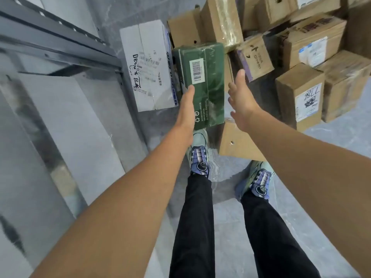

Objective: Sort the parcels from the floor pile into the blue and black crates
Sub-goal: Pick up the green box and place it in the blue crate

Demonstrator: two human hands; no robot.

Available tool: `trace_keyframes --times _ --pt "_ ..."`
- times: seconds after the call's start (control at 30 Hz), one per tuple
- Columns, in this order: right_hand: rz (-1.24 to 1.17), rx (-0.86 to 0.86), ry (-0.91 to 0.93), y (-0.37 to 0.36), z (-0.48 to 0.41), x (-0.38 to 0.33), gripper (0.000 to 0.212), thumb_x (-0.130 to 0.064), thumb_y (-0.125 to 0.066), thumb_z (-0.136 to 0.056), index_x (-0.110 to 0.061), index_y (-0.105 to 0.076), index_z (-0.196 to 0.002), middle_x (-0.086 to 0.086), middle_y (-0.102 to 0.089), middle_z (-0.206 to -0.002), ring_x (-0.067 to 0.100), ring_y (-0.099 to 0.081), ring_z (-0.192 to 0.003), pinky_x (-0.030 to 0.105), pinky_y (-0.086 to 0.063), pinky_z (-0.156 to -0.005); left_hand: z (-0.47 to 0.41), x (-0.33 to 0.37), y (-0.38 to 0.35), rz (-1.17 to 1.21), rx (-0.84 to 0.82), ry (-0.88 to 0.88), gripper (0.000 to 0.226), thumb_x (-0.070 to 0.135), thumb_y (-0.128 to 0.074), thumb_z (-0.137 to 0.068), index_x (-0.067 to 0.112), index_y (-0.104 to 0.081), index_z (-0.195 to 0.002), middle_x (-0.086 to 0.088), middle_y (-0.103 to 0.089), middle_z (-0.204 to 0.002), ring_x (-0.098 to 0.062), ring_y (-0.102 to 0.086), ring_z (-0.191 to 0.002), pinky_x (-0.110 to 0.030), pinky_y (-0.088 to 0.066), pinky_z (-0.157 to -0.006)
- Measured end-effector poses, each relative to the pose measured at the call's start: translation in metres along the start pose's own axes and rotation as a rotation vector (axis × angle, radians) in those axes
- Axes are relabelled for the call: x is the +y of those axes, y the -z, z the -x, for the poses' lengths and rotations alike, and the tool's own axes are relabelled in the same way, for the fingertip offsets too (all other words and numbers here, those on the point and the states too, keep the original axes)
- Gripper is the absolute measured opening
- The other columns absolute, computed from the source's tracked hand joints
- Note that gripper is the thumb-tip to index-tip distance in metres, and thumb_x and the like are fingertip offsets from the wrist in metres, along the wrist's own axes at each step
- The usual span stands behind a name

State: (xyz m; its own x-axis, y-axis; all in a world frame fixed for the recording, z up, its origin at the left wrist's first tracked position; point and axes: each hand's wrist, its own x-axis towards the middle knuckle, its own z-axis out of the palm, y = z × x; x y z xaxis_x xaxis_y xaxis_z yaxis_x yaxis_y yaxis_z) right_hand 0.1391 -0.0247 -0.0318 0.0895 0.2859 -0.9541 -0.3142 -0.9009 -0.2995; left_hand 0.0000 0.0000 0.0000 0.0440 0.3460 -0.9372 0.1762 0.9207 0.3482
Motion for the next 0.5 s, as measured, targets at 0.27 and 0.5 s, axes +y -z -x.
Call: trace_keyframes --times 0.27,0.5 --pt "-0.088 -0.115 0.066 -0.006 -0.023 -0.001 0.072 -0.068 -0.007 -0.106 -0.034 -0.047 -0.154 -0.006 -0.045 -0.161 0.011 -0.043 -0.142 0.021 -0.039 -0.072 -0.040 -0.012 0.008 -0.015 0.082 -0.064 0.071 0.076 -0.042 -0.094 0.025 -0.057 -0.142 0.008 -0.076 -0.114 -0.003 -0.072 -0.101 -0.025 -0.059 -0.082" --pt "-0.119 -0.111 0.147 -0.001 -0.026 0.006 0.076 -0.084 -0.020 -0.096 -0.039 -0.058 -0.143 -0.017 -0.066 -0.131 0.001 -0.060 -0.115 0.034 -0.044 -0.098 -0.029 -0.001 -0.003 0.038 0.020 -0.069 0.055 0.066 -0.029 -0.104 0.030 -0.068 -0.118 0.008 -0.079 -0.087 -0.008 -0.077 -0.078 -0.025 -0.058 -0.059"
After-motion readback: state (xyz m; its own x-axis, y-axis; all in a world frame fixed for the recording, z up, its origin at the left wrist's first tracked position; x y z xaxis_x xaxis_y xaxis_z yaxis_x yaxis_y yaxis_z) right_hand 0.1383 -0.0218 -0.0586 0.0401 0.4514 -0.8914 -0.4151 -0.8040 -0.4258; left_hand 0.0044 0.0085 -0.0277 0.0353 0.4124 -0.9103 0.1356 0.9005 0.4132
